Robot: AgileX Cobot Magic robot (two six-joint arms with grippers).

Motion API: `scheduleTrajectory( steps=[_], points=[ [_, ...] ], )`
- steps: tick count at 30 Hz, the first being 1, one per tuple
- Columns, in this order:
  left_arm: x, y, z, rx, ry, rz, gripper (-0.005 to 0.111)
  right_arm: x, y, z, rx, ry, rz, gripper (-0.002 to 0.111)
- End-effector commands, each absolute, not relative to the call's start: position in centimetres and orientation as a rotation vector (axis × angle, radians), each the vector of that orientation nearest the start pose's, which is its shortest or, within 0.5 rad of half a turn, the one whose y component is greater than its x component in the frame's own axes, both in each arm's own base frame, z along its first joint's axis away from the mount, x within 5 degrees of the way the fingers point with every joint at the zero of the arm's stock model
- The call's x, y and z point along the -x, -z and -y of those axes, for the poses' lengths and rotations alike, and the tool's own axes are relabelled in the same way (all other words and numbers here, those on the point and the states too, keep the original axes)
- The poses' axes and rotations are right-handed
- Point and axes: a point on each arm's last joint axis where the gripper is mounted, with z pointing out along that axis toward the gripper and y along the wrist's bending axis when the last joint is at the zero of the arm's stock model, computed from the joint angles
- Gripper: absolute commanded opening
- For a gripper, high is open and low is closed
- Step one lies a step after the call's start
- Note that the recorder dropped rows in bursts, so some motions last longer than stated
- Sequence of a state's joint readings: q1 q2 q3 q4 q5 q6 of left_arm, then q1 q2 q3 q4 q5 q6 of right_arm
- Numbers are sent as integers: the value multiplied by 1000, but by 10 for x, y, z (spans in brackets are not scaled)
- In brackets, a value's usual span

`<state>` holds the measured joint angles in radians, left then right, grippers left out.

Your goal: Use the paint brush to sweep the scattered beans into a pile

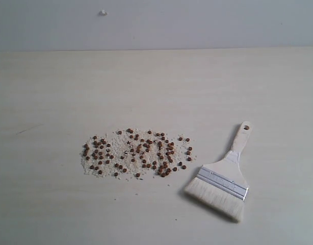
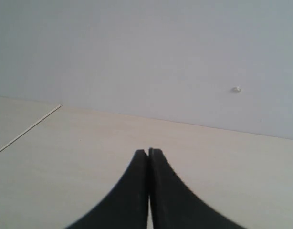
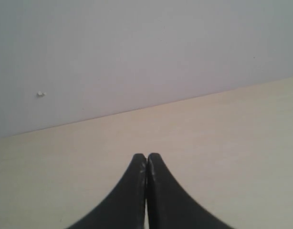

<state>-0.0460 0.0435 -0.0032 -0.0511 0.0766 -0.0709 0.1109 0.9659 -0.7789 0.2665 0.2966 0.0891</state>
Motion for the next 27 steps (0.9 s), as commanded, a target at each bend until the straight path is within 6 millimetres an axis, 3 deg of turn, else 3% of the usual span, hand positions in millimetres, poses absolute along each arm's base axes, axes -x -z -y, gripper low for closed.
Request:
scheduleTrajectory(
  steps=[1,8,17,22,27],
  points=[
    [-59,-204,3,59,142,-1593,0,-207,-347,-27,-180,-357,-1902,0],
    [-59,-204,3,59,142,-1593,0,-211,-362,-24,-212,-361,-1725,0],
    [-59,-204,3,59,142,-1593,0,-215,-371,-21,-471,-575,-1579,0],
    [-59,-204,3,59,142,-1593,0,-238,-343,-25,-602,-635,-1704,0],
    [-59,-204,3,59,142,-1593,0,-264,-304,-56,-562,-656,-1901,0]
  ],
)
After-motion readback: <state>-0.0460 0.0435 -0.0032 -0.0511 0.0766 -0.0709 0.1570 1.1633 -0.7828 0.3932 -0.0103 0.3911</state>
